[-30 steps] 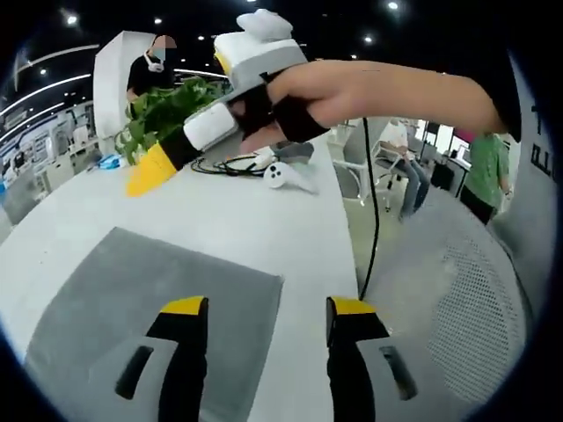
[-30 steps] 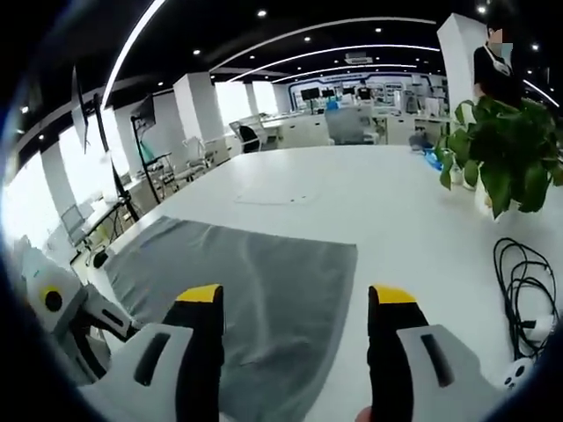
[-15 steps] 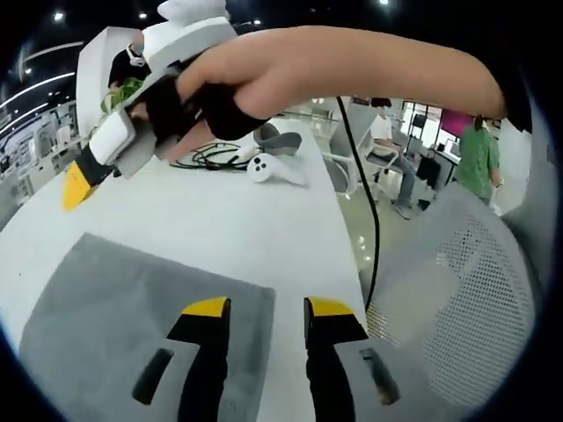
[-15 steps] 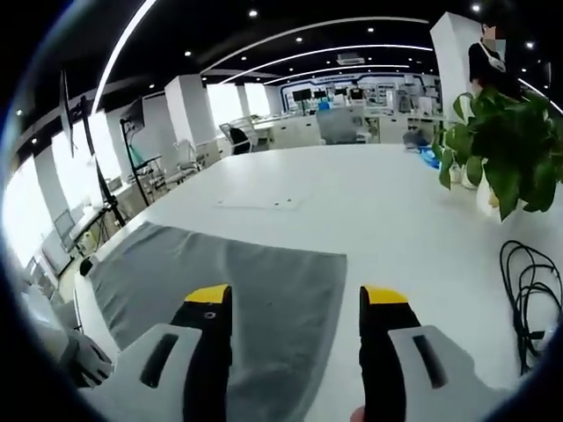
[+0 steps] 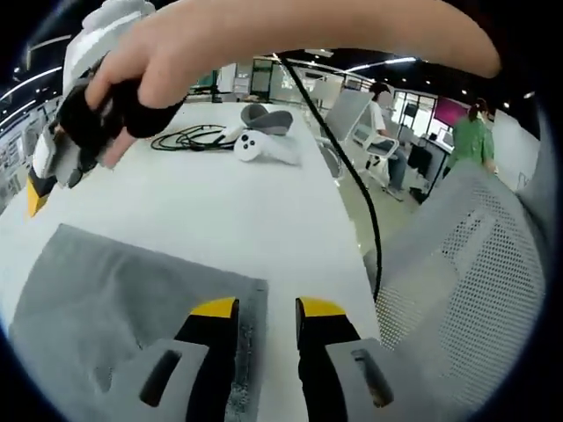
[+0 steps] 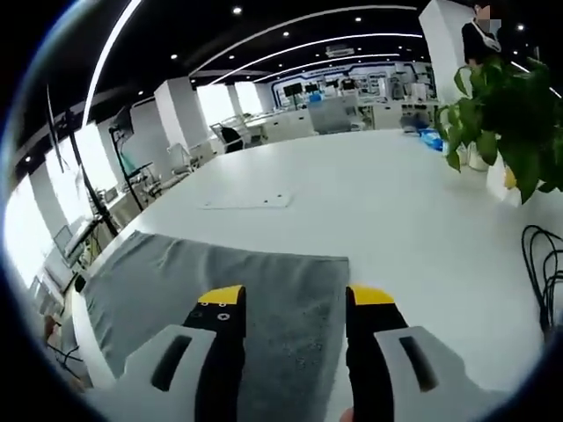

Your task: Fold the towel on the table until its edges align and the towel forms a compact rectangular stack.

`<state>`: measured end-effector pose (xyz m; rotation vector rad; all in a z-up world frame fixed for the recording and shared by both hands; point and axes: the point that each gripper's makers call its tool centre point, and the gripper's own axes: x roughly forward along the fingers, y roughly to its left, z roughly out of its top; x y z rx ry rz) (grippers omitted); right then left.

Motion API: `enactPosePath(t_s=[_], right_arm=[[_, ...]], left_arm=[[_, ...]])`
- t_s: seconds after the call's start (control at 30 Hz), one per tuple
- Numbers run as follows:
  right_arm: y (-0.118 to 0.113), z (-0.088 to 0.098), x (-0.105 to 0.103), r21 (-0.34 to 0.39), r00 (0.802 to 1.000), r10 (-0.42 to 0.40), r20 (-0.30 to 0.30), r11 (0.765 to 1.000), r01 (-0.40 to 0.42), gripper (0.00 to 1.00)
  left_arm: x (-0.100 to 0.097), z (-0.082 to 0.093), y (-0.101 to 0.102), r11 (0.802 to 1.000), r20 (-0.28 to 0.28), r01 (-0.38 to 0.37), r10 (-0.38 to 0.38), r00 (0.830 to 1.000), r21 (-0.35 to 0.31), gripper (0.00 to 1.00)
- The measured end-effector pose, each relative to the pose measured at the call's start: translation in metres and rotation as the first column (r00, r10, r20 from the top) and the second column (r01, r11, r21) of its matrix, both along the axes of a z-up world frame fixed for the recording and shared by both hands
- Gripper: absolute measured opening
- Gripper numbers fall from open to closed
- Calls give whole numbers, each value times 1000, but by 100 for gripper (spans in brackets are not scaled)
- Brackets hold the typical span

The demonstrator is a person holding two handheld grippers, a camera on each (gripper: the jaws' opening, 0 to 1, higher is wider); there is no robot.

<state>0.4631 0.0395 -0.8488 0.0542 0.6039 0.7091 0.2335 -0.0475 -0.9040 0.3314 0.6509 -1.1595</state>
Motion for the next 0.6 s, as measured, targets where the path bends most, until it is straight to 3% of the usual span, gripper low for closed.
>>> enactPosePath(t_s=[0.37,0.6], right_arm=[[3,-39,22,-86,999,-17,-28,996,15,40],[-5,-62,27,-167,999,-18,-41,986,11,30]], left_arm=[[8,-6,-7,1000,6,3,-3,1000,-11,25],[14,-15,-3,999,39,-46,45,998,21,25]])
